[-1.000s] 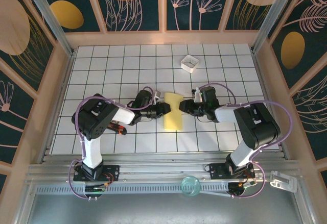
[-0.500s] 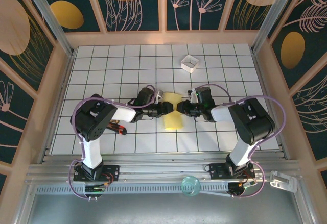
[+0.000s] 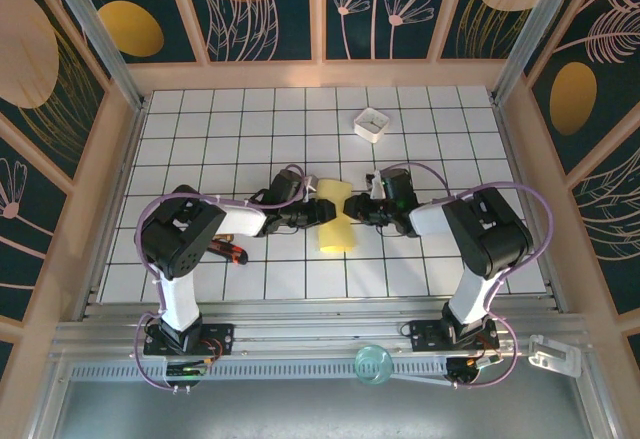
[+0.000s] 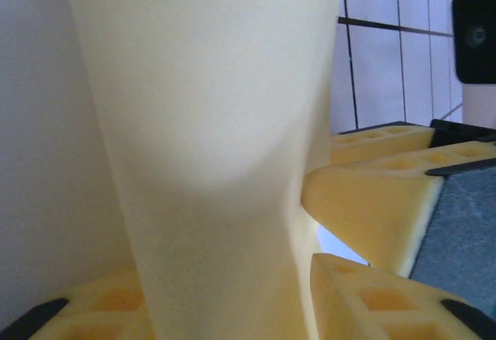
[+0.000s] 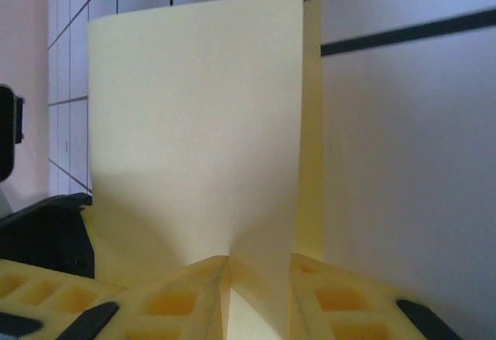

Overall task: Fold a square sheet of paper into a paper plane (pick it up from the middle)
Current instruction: First fold in half a square sheet of paper at the center of the table.

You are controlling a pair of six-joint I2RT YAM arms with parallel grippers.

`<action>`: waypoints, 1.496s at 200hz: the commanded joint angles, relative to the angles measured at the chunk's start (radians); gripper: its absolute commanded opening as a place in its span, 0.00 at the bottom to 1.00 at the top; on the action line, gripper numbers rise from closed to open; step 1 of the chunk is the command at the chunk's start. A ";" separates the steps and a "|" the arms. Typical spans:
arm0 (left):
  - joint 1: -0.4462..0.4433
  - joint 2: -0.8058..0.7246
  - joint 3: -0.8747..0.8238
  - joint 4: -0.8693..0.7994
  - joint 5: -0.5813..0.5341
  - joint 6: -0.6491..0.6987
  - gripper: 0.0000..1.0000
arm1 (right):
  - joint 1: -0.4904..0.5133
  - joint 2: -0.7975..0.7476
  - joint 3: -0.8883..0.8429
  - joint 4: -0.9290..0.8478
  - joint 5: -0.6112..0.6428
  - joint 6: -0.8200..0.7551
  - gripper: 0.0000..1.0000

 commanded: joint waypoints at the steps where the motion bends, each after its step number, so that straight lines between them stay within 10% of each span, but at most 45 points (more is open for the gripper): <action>1: 0.018 0.008 0.016 -0.147 -0.104 0.065 0.39 | 0.007 0.018 0.036 0.007 0.008 0.002 0.25; 166: 0.032 0.038 0.176 -0.534 -0.070 0.314 0.33 | -0.023 -0.240 -0.064 -0.116 0.138 -0.149 0.45; 299: 0.032 0.046 0.124 -0.449 -0.133 0.210 0.48 | 0.032 0.066 0.107 0.049 0.043 -0.060 0.24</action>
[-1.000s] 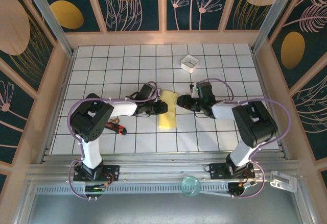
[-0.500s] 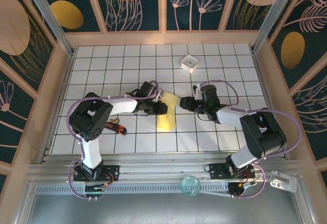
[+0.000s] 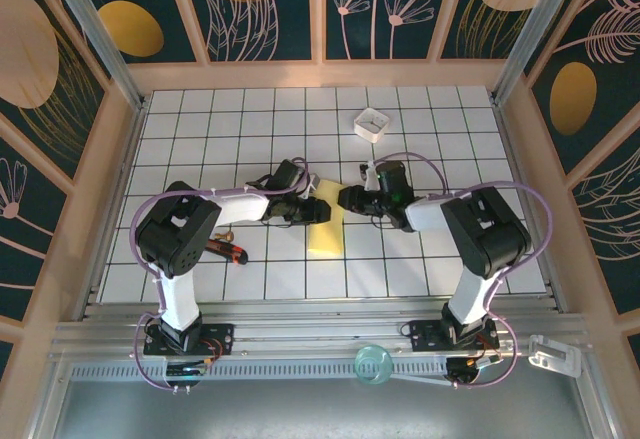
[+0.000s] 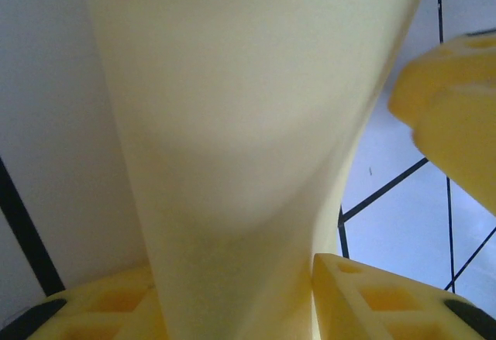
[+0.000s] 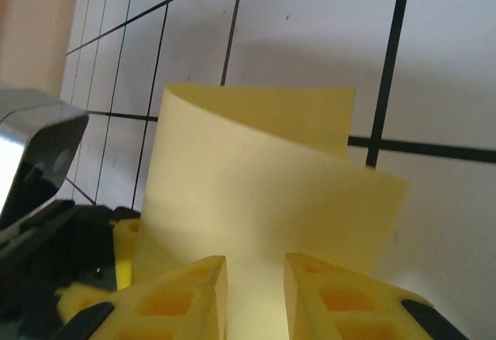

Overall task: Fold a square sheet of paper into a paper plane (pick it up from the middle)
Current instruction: First fold in half a square sheet of paper at the center of the table.

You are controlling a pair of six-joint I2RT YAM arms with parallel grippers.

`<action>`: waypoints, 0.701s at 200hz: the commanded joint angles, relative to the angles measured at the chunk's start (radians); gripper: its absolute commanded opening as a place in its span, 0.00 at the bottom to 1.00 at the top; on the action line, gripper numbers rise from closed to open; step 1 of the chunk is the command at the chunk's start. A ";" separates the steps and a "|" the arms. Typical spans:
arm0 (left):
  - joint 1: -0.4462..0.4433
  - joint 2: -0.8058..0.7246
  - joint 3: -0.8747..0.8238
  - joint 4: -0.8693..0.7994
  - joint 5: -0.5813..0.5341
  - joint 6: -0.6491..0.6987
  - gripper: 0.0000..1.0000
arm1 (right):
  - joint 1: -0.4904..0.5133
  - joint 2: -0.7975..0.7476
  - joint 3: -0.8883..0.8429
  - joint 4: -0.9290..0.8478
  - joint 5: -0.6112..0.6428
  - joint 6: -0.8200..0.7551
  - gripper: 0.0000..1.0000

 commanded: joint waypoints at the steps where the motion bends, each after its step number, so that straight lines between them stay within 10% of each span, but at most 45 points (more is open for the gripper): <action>1: 0.008 0.037 -0.042 -0.042 -0.099 -0.013 0.48 | 0.008 0.047 0.037 0.027 0.003 0.015 0.24; 140: 0.008 -0.014 -0.021 -0.111 -0.236 0.004 0.70 | 0.012 0.164 0.100 0.075 -0.029 0.035 0.20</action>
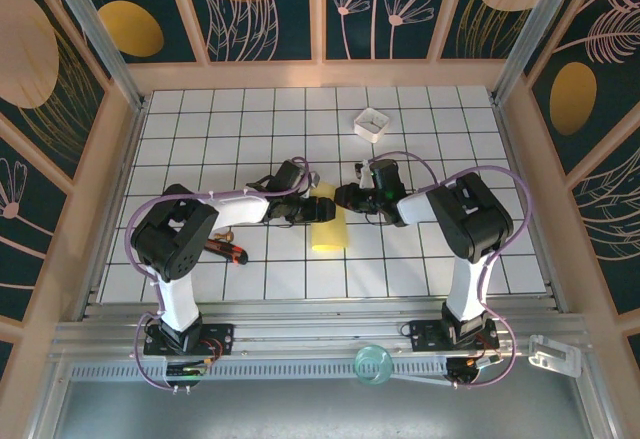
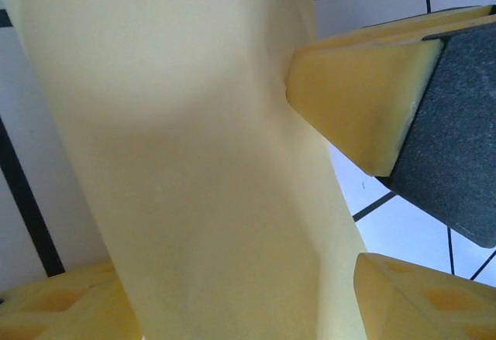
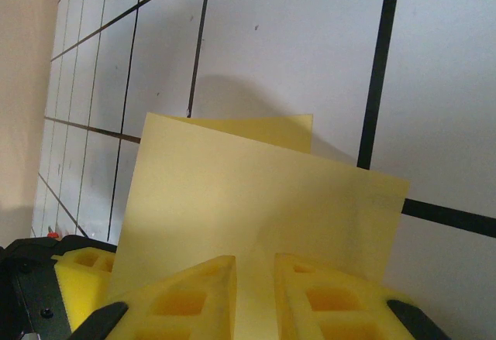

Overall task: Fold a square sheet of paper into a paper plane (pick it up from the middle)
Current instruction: First fold in half a square sheet of paper at the center of the table.

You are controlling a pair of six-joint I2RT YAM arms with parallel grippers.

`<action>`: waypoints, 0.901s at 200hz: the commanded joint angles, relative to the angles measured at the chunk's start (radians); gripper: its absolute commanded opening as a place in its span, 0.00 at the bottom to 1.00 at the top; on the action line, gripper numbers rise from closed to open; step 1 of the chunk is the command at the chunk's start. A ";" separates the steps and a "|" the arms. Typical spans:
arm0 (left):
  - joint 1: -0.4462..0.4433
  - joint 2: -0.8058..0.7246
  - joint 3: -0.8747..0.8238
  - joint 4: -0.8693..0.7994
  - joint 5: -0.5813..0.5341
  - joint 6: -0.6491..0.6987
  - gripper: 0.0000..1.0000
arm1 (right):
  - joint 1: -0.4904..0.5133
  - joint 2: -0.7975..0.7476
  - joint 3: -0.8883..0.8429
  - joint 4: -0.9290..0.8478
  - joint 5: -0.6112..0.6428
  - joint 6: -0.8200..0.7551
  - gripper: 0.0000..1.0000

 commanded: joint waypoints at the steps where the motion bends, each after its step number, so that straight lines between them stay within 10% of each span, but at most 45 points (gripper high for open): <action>1: 0.027 0.016 -0.012 -0.118 -0.155 0.022 0.70 | 0.012 0.033 0.033 0.029 -0.017 0.013 0.20; 112: 0.027 0.027 -0.037 -0.062 -0.243 -0.034 0.38 | -0.023 -0.027 0.047 0.004 -0.044 0.006 0.25; 180: 0.024 0.028 -0.037 -0.047 -0.115 0.052 0.28 | -0.112 -0.215 -0.076 -0.109 0.011 -0.062 0.29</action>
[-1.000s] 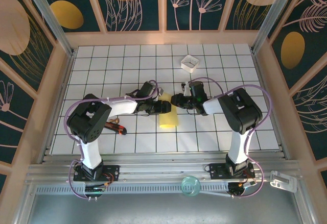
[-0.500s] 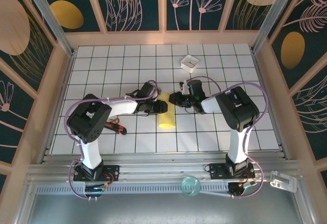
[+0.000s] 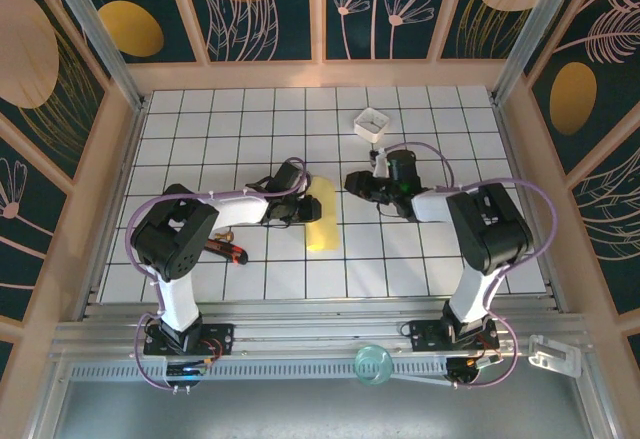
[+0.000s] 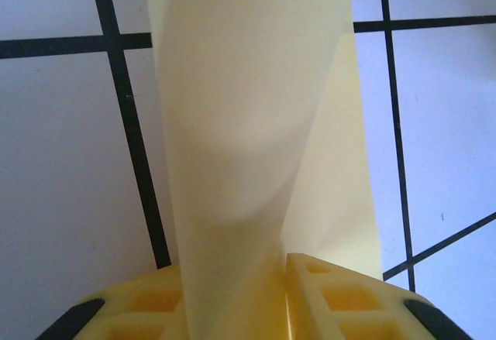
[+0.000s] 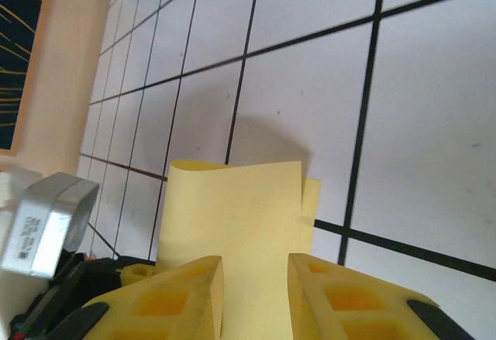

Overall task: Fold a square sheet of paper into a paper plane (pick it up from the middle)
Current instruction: First fold in half a square sheet of paper at the center of the table.

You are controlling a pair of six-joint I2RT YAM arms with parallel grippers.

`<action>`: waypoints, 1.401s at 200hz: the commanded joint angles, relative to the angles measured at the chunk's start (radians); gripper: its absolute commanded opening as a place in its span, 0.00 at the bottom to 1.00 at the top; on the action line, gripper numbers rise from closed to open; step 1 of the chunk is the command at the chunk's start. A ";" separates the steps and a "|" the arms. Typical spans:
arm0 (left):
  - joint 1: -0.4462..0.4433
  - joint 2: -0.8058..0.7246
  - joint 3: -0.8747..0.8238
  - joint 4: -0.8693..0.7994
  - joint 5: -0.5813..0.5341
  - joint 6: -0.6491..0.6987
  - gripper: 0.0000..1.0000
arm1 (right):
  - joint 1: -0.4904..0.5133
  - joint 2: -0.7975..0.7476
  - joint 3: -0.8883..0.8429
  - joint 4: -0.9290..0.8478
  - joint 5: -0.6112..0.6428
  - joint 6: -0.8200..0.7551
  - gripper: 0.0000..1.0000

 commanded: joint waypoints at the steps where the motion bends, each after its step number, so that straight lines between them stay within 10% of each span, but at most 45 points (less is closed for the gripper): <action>1: 0.020 0.027 -0.026 -0.025 0.011 0.061 0.28 | -0.021 -0.073 -0.050 -0.077 0.033 -0.053 0.29; 67: -0.004 0.006 -0.038 -0.067 0.233 0.199 0.25 | -0.050 -0.230 -0.162 -0.177 0.125 -0.110 0.30; 280: -0.002 0.049 0.020 -0.252 0.020 0.150 0.28 | -0.013 -0.175 -0.156 -0.153 0.112 -0.100 0.30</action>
